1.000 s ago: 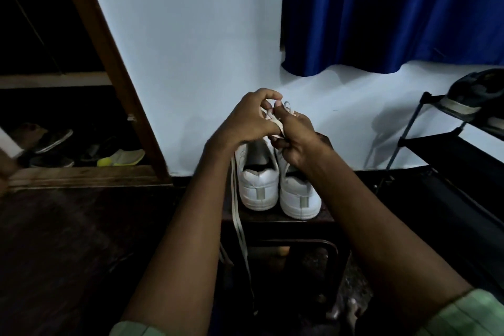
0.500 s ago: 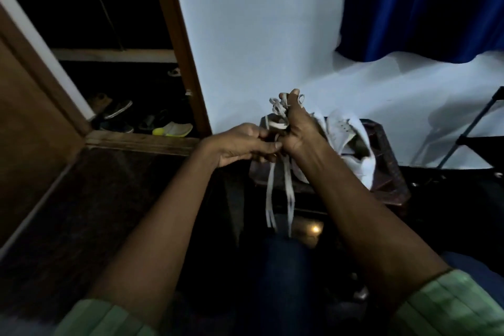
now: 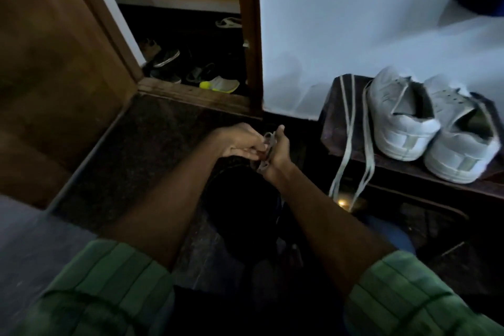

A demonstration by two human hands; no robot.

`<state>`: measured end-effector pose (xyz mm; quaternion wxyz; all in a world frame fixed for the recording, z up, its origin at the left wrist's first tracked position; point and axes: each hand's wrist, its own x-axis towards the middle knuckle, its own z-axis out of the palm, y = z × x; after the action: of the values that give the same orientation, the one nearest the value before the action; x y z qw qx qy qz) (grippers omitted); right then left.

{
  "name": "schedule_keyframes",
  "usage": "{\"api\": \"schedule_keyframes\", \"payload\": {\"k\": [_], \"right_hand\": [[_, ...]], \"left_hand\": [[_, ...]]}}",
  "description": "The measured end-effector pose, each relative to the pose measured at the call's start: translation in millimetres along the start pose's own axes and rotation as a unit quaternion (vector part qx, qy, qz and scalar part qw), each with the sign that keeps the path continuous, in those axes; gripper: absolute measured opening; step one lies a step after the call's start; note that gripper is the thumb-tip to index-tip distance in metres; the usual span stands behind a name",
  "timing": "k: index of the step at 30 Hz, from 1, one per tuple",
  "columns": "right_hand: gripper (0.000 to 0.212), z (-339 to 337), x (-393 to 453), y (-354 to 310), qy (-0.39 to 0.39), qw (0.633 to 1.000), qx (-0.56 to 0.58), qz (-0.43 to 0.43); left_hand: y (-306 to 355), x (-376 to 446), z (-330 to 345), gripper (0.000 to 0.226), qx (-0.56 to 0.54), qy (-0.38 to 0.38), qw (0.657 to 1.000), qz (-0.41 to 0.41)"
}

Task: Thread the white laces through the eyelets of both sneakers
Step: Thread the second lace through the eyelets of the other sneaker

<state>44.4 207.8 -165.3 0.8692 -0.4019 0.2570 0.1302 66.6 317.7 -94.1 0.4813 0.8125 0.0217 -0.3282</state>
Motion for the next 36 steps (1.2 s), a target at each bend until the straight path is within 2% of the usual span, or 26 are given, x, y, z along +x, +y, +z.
{"api": "schedule_keyframes", "payload": {"k": [1,3,5,7,9,10,11,12,14,15,16,18,21,28,31,36], "right_hand": [[0.070,-4.6,8.7,13.4,-0.001,0.999,-0.004,0.039],[0.050,-10.6,23.3,35.3,0.001,0.995,-0.038,0.087],[0.025,-16.4,38.4,56.0,0.044,0.992,-0.101,0.068],[0.022,-24.0,58.7,76.8,0.070,0.970,-0.231,0.038],[0.020,-39.7,81.0,106.1,0.076,0.917,-0.392,0.020],[0.014,-47.3,86.8,118.6,0.073,0.886,-0.458,0.016],[0.011,-56.2,93.8,132.5,0.059,0.859,-0.508,0.014],[0.019,-64.5,99.9,141.1,0.036,0.832,-0.554,0.012],[0.048,-71.2,95.7,141.0,-0.006,0.794,-0.608,0.011],[0.056,-76.3,94.8,135.3,-0.011,0.779,-0.627,0.010],[0.055,-82.3,95.9,129.4,-0.005,0.760,-0.649,0.009],[0.038,-92.2,98.3,117.2,0.011,0.722,-0.692,0.007],[0.024,-94.6,93.6,109.2,0.006,0.705,-0.709,-0.017],[0.027,-70.0,31.4,42.7,0.014,0.675,-0.731,-0.096],[0.024,-69.7,3.2,0.1,0.050,0.668,-0.734,-0.113],[0.032,-46.4,-46.4,-52.3,0.005,0.638,-0.760,-0.127]], "left_hand": [[-15.4,7.8,-0.3,0.017,0.042,-0.009,0.999,-0.011],[-43.2,23.2,-3.8,0.012,0.089,-0.015,0.995,-0.033],[-69.0,37.8,-14.6,0.006,0.130,0.023,0.990,-0.041],[-96.4,55.0,-28.4,0.012,0.189,0.092,0.976,-0.053],[-136.2,86.6,-41.2,0.035,0.235,0.129,0.960,-0.075],[-149.5,94.9,-41.6,0.041,0.257,0.123,0.955,-0.079],[-157.9,95.0,-39.2,0.041,0.270,0.107,0.953,-0.084],[-156.4,87.1,-34.7,0.035,0.270,0.095,0.954,-0.090],[-162.5,78.2,-28.3,0.020,0.276,0.086,0.954,-0.082],[-168.0,77.2,-26.4,0.019,0.285,0.087,0.952,-0.070],[-174.0,76.7,-24.7,0.019,0.289,0.089,0.951,-0.062],[-180.1,73.9,-19.6,0.017,0.303,0.082,0.948,-0.053],[-169.7,66.9,-7.5,0.018,0.330,0.068,0.941,-0.034],[-94.0,39.2,34.3,0.021,0.305,0.096,0.947,-0.003],[-44.8,13.2,56.8,0.021,0.325,0.148,0.934,0.011],[28.5,-31.2,84.4,0.031,0.344,0.269,0.899,0.045]]}}
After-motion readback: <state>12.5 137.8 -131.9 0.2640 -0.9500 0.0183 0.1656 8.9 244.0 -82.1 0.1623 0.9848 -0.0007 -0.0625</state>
